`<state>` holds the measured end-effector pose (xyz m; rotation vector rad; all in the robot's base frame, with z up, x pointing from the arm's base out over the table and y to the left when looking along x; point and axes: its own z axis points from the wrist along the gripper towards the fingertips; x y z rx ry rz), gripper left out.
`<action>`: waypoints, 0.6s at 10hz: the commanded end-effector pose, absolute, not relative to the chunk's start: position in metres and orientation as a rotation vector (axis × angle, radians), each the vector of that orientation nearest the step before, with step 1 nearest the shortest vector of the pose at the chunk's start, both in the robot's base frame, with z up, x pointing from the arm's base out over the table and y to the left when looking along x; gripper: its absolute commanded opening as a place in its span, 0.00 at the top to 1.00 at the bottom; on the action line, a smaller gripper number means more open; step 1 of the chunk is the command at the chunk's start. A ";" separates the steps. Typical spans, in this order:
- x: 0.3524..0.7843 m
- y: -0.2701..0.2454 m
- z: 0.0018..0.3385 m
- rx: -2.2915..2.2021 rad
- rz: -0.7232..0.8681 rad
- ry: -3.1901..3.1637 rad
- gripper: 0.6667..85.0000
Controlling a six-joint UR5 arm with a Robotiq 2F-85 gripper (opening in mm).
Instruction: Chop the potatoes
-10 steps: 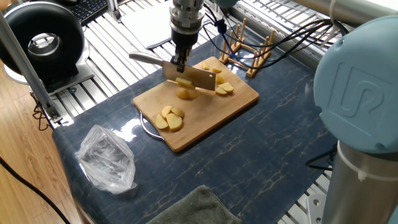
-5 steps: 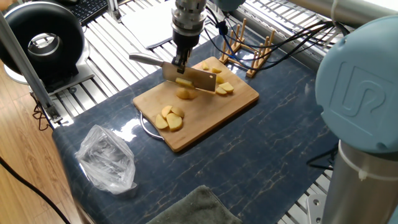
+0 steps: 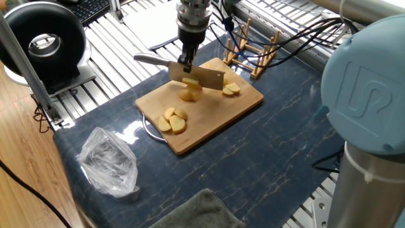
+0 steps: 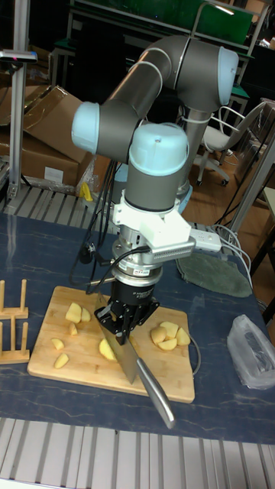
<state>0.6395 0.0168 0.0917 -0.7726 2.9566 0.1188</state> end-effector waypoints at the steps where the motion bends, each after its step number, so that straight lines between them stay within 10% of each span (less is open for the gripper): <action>1: 0.642 0.022 0.102 -0.746 0.144 2.968 1.00; 6: 0.649 0.021 0.094 -0.755 0.142 2.945 1.00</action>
